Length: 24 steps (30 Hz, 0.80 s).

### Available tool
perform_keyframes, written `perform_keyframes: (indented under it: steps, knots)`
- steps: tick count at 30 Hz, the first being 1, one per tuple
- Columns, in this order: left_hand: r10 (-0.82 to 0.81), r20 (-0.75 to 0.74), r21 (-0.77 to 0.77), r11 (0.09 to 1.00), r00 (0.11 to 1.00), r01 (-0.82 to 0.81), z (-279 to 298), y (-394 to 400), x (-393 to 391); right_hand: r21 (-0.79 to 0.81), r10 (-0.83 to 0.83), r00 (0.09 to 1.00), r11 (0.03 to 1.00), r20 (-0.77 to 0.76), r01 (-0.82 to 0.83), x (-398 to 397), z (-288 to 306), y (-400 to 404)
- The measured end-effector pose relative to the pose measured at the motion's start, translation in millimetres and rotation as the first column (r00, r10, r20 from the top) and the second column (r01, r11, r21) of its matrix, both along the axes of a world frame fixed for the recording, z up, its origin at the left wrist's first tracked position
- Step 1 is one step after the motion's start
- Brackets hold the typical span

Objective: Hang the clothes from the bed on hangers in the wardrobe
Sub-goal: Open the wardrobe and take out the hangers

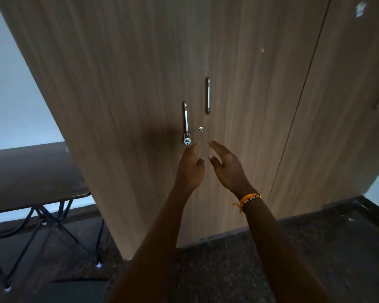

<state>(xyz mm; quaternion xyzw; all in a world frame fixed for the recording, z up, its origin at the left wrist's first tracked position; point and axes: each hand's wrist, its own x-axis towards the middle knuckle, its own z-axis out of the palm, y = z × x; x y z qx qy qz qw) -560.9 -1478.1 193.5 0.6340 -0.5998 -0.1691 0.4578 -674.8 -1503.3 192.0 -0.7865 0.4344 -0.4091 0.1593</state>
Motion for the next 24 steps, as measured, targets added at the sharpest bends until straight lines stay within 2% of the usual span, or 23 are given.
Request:
perform_keyframes:
  steps: [5,11,14,18,24]
  knots:
    - [0.066,-0.132,0.031,0.998,0.989,-0.063,12,-98,14,-0.008,0.074,0.997,0.997,-0.027,-0.074,10,-1,-87]
    - [0.338,-0.251,0.087,0.941,0.907,-0.327,-10,-249,58,0.014,0.143,0.988,0.99,-0.055,-0.142,10,4,-182]
    - [0.335,-0.292,0.056,0.941,0.896,-0.334,16,-262,48,0.063,0.19,0.979,0.981,-0.071,-0.185,6,6,-225]
    - [0.355,-0.353,0.012,0.927,0.866,-0.375,13,-274,41,0.148,0.231,0.973,0.962,-0.003,-0.228,10,1,-264]
    - [0.352,-0.405,-0.013,0.921,0.844,-0.39,8,-264,38,0.284,0.309,0.942,0.898,0.134,-0.335,34,-24,-271]
